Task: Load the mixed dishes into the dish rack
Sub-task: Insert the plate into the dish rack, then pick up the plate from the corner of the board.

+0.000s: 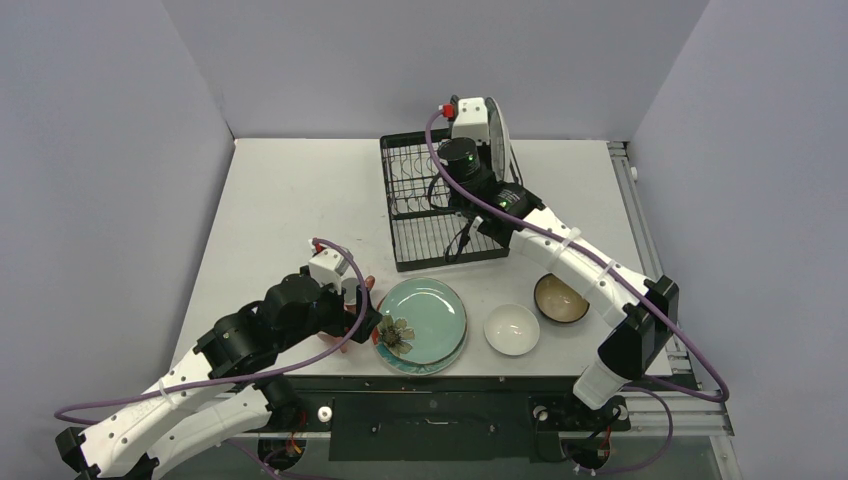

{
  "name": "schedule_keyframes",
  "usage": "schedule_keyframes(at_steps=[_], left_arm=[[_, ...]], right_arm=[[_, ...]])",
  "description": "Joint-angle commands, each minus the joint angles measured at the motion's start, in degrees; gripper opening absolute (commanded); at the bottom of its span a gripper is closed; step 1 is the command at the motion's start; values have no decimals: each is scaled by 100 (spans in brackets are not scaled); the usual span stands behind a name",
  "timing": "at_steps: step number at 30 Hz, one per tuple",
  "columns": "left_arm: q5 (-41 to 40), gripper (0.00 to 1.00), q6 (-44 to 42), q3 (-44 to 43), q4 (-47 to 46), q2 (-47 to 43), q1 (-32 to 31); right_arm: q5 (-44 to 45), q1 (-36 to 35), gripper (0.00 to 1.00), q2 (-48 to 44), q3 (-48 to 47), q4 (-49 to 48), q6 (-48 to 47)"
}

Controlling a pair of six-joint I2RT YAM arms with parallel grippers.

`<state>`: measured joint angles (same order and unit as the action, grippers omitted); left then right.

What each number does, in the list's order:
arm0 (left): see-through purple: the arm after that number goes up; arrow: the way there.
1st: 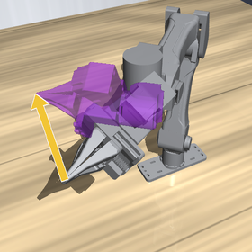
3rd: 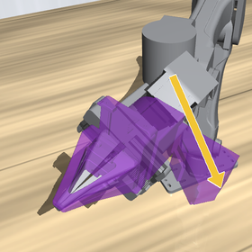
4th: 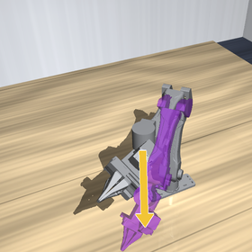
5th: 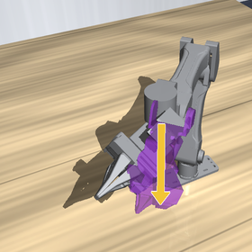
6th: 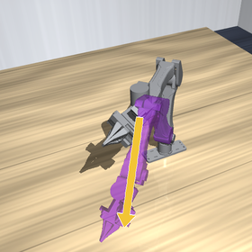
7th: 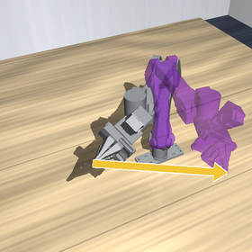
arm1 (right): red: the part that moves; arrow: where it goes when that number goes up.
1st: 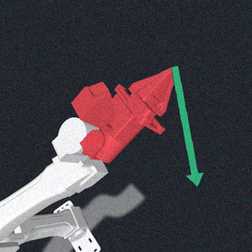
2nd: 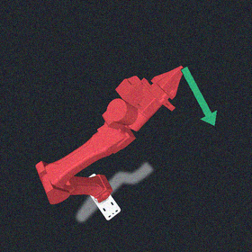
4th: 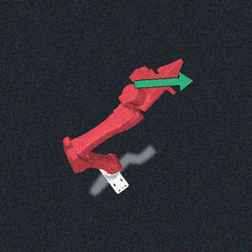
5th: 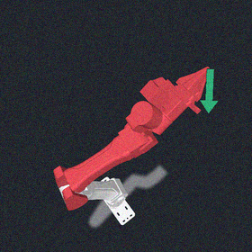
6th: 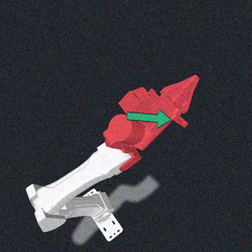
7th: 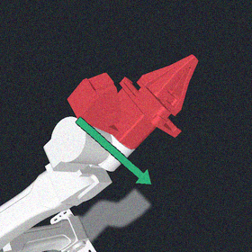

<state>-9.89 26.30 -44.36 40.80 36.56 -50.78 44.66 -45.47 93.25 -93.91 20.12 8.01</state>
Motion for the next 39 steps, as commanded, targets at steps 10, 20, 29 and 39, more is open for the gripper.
schedule_keyframes(at_steps=[10, 20, 29, 39], left_arm=[[48, 96, -53, 7, -219, -26, 53], [79, 96, -47, 15, -234, -21, 75], [101, 96, -34, 20, -256, 34, 78], [167, 96, 83, -49, -220, 78, 69]], right_arm=[[-293, -52, 47, -483, -165, 305, 417], [-582, -66, 52, -915, -245, 610, 591], [-1107, -62, 52, -1523, 131, 1015, 671], [-1639, -59, 52, -2445, 958, 1351, 758]])
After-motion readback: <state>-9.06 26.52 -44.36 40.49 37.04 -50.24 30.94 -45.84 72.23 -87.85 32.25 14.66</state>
